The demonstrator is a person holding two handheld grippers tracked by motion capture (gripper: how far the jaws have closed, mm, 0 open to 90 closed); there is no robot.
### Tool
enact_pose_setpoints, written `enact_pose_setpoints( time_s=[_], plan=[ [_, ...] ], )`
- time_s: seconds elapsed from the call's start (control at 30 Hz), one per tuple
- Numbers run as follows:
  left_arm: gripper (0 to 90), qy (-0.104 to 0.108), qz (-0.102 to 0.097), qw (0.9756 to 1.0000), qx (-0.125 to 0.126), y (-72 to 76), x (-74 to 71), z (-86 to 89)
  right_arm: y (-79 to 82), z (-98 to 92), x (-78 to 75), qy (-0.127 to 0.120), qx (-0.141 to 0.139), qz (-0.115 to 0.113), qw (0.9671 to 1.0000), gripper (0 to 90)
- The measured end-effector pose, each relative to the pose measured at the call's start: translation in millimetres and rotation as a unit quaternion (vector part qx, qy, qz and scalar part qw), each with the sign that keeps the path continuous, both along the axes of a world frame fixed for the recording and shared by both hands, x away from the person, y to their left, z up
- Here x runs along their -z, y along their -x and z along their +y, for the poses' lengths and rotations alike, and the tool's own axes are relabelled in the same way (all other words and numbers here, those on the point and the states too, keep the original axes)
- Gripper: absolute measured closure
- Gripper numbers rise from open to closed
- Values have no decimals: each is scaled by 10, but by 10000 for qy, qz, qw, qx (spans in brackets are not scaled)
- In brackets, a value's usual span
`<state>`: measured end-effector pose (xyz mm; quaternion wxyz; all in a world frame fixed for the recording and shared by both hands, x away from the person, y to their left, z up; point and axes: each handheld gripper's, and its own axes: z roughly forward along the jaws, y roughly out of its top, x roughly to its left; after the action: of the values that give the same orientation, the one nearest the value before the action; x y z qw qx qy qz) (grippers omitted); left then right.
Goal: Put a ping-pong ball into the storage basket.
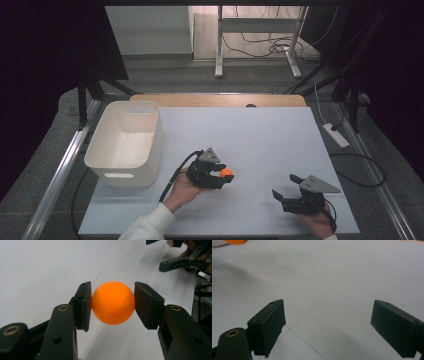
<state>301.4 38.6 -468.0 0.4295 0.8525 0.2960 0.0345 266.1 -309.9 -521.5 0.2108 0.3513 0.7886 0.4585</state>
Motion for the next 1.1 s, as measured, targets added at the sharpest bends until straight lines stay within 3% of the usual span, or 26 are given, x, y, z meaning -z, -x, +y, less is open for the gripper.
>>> enact_pose_setpoints(
  time_s=[0.47,0.9,1.1],
  plan=[
    [504,336,-224,9991,-112,30,-233,134,-3,1,1,10,0,-19,10000,120],
    [504,441,-499,9976,-170,66,-417,187,2,3,-3,42,18,-25,10000,121],
    [504,491,-532,9971,-231,65,-451,223,0,-1,0,25,31,-19,10000,121]
  ],
)
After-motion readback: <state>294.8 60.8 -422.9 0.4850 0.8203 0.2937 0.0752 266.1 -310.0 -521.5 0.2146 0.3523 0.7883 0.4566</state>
